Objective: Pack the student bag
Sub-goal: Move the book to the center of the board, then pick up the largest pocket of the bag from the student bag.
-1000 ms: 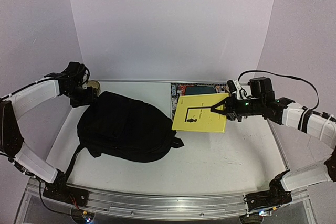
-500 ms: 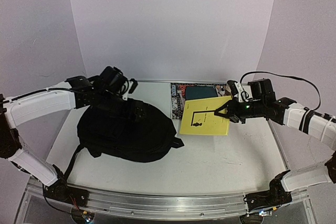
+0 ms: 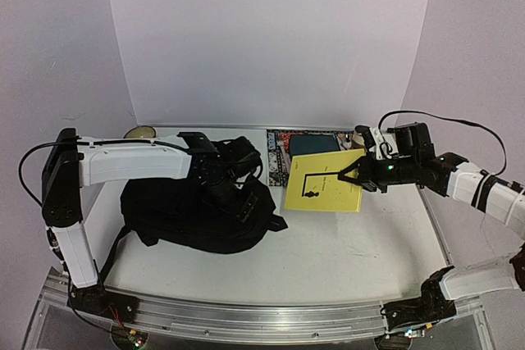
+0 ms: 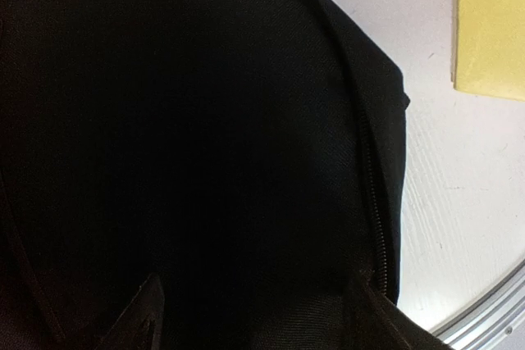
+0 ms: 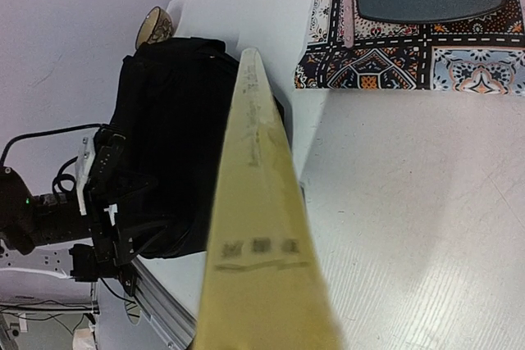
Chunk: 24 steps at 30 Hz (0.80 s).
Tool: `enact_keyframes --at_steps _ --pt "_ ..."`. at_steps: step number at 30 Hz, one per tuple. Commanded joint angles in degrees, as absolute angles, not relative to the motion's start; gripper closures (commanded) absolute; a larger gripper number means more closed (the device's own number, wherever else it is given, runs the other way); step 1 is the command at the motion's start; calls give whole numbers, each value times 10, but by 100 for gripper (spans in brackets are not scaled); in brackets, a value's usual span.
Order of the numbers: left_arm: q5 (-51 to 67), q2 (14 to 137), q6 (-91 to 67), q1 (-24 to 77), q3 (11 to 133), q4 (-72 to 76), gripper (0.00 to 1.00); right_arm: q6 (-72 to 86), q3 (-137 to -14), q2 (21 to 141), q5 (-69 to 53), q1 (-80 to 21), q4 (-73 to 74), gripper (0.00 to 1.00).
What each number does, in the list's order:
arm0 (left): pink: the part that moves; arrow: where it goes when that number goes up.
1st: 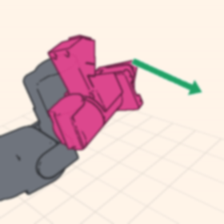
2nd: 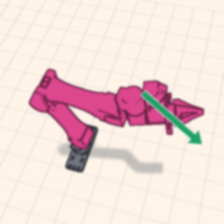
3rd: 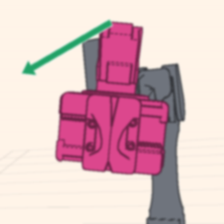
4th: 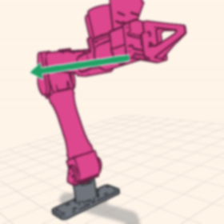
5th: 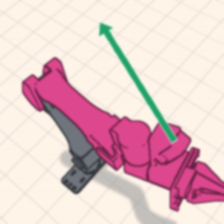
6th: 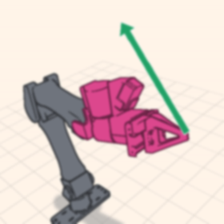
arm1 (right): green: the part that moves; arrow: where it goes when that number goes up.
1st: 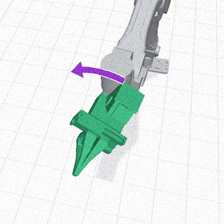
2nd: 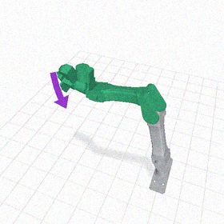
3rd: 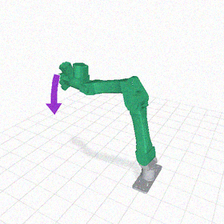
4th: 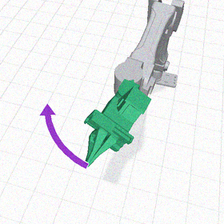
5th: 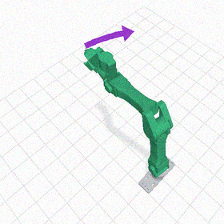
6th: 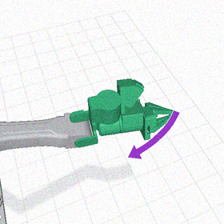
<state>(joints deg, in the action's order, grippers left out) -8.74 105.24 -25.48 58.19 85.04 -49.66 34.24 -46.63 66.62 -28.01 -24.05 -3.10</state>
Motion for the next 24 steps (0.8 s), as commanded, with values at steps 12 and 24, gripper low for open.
enact_keyframes --at_steps 12,24 --pt "-107 1052 -241 588 905 -529 100 308 -489 642 -306 -250 -67 100" --pt "-220 945 -269 570 935 -529 100 401 -488 659 -273 -300 -148 100"
